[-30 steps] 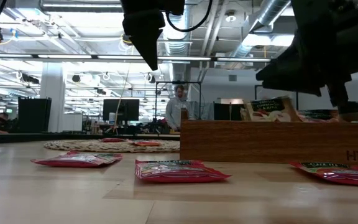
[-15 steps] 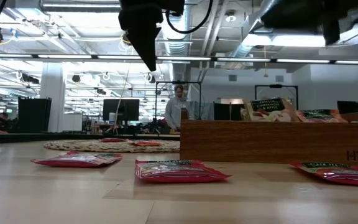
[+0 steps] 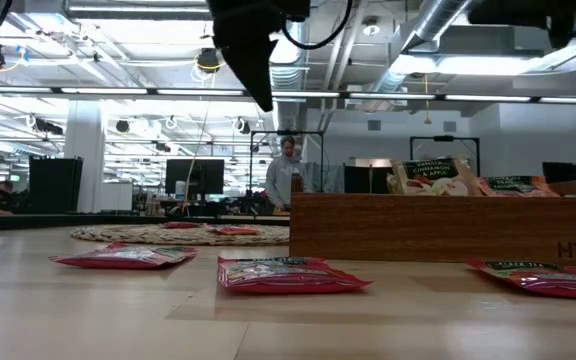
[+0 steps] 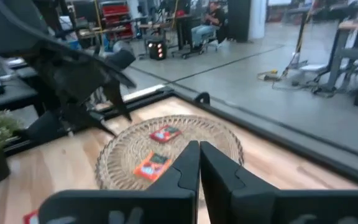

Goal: Pick & Place Tea
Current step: Put the orange tea bag into the right section of the wooden organizer

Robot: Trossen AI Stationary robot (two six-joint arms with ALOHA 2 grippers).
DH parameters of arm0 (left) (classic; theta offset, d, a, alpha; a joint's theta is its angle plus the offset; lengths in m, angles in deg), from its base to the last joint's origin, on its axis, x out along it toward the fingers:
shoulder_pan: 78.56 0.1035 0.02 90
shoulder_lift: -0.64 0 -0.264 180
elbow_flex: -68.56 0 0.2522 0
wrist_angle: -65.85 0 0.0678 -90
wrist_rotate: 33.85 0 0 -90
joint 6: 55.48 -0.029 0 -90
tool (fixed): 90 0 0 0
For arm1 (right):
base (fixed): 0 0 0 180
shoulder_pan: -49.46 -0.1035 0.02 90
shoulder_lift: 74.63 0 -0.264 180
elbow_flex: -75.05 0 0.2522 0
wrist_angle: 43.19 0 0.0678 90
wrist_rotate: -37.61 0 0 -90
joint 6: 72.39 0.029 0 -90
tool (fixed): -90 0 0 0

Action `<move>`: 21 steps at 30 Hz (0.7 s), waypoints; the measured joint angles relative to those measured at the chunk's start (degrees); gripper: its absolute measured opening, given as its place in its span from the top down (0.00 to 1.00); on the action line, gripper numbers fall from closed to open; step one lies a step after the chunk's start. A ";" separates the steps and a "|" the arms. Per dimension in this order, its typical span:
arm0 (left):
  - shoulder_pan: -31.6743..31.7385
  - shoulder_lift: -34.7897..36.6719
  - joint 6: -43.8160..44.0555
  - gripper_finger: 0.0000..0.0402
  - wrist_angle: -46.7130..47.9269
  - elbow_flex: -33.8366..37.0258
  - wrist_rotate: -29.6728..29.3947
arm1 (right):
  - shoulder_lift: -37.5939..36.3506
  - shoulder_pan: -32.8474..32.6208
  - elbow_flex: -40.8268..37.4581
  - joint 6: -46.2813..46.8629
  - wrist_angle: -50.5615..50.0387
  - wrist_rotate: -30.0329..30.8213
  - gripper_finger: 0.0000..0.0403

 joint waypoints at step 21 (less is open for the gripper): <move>19.74 -1.91 3.74 0.60 -0.96 0.00 14.63 | -10.84 -12.58 0.00 28.15 -35.98 0.27 1.00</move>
